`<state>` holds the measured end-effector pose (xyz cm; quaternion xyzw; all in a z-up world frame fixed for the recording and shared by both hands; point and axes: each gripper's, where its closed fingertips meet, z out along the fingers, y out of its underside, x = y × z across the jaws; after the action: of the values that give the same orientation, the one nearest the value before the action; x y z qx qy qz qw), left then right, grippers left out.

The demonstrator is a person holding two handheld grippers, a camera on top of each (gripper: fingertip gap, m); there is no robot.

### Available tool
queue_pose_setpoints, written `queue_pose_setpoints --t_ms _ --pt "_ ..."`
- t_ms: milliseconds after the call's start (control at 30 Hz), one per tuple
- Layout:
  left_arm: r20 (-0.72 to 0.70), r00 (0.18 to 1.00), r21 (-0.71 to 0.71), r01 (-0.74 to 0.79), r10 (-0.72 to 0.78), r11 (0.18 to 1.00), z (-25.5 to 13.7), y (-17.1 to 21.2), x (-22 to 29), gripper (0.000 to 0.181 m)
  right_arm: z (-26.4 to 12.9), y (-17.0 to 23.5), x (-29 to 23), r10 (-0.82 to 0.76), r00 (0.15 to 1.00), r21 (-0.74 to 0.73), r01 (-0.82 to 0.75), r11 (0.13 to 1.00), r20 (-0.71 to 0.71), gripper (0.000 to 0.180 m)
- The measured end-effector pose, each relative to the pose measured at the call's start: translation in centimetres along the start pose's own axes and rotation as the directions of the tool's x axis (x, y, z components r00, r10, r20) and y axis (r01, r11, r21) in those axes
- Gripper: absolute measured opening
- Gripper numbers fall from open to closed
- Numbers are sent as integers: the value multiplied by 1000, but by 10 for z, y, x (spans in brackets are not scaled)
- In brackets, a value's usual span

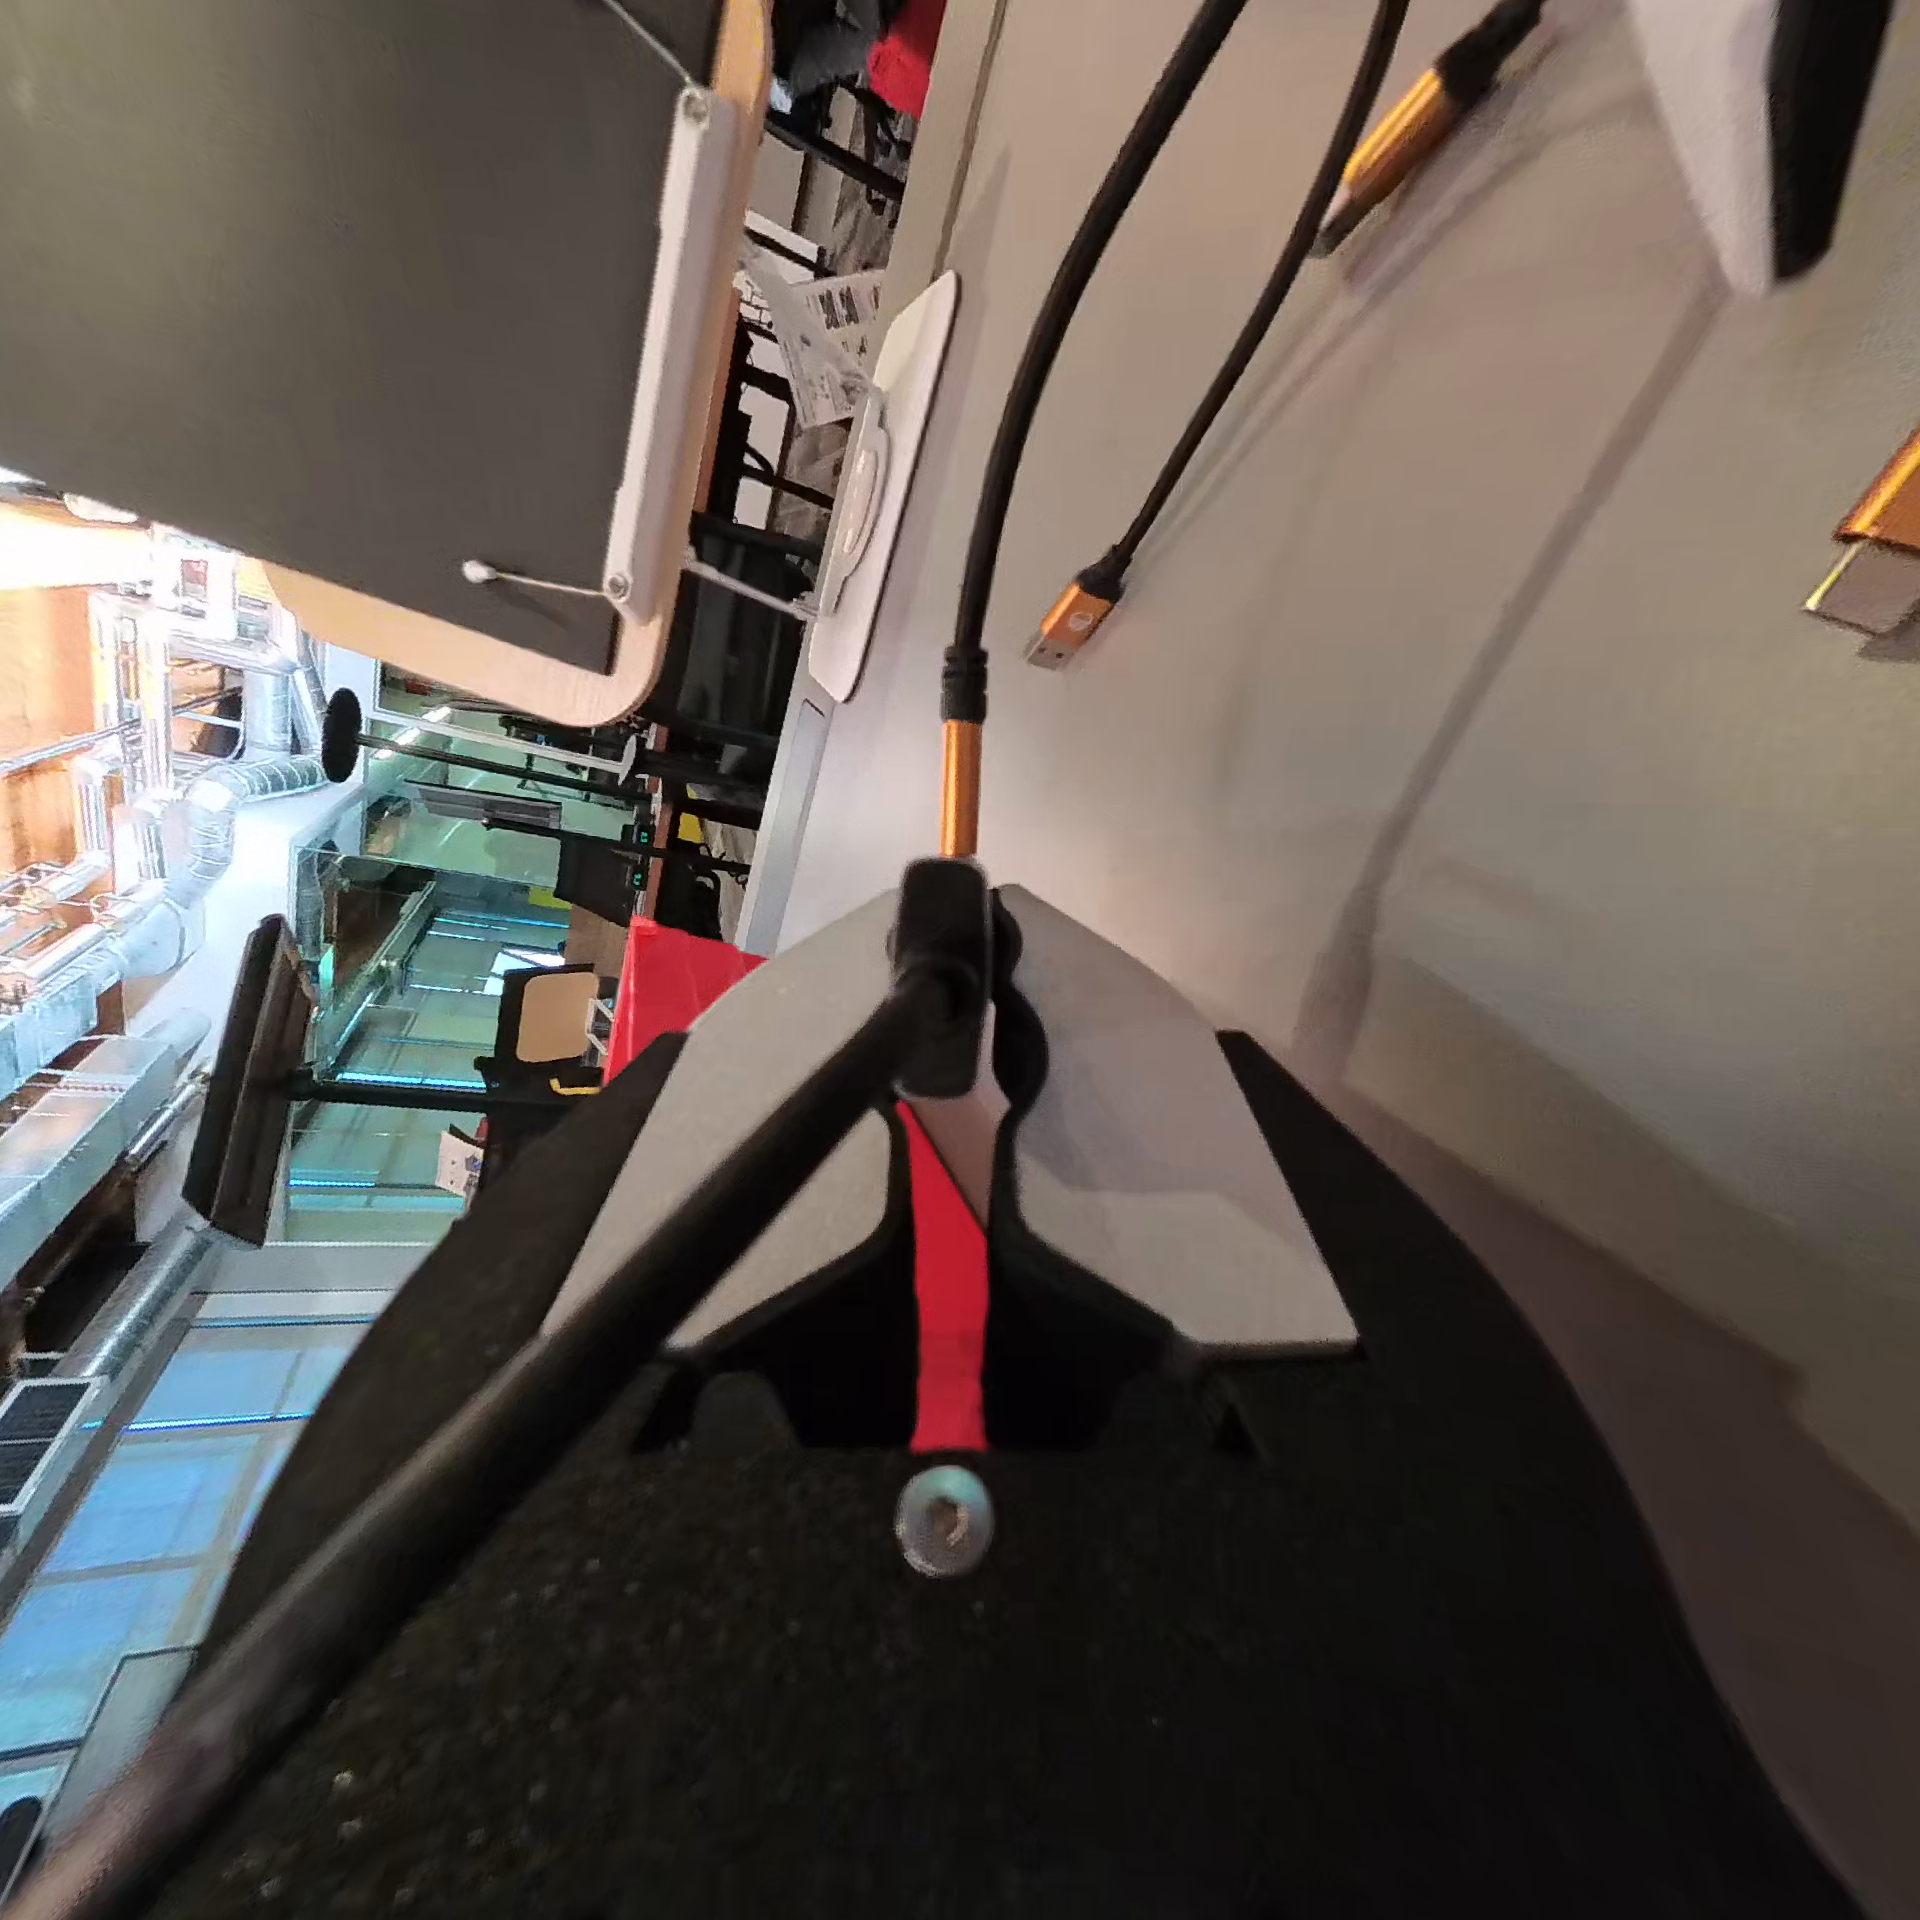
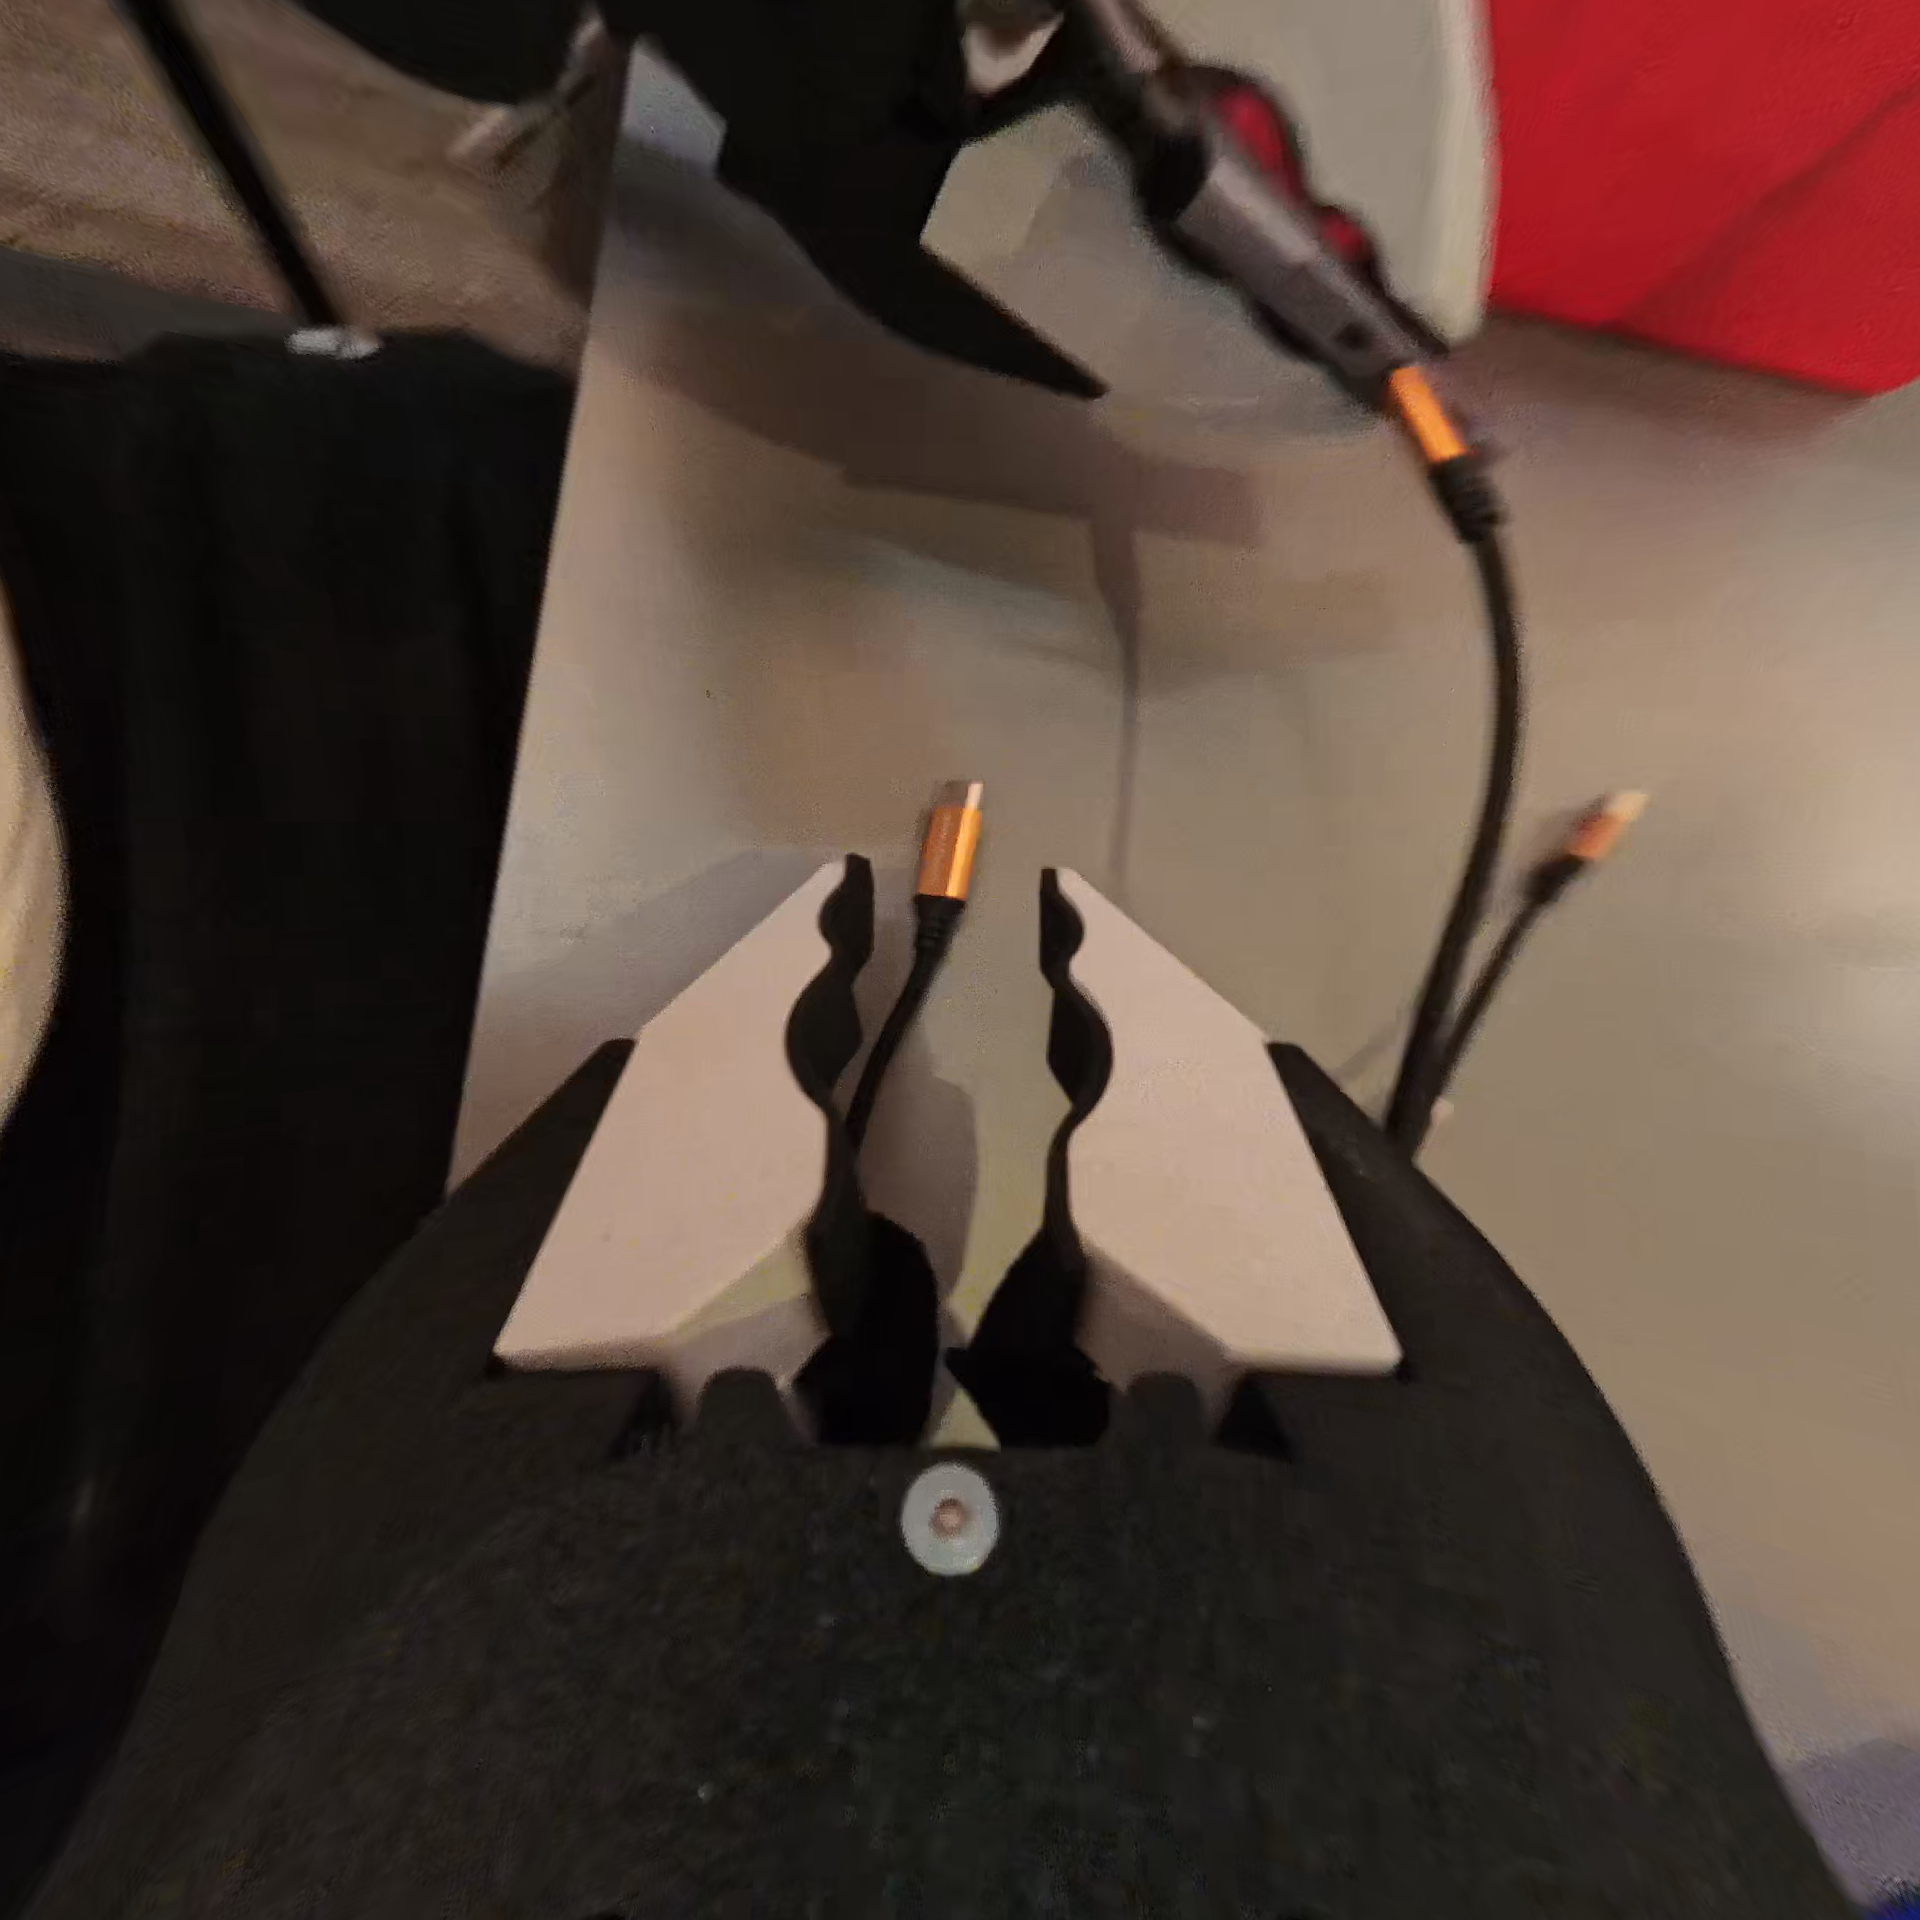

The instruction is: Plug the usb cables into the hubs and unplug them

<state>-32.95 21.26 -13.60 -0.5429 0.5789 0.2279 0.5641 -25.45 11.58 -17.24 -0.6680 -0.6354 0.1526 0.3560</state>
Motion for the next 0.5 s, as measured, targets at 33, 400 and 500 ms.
queue_pose_setpoints --t_ms 33,400,500 --pt "0 1000 4 5 -5 1000 -1 0 -1 10 -6 -1 6 0 996 40 4 999 -87 33" --pt "-18 999 68 -30 31 997 -4 -19 4 10 15 19 5 -266 917 -75 255 964 -296 6" --pt "-11 999 88 -47 48 995 -6 -24 5 10 15 20 4 -228 939 -94 210 973 -258 5"
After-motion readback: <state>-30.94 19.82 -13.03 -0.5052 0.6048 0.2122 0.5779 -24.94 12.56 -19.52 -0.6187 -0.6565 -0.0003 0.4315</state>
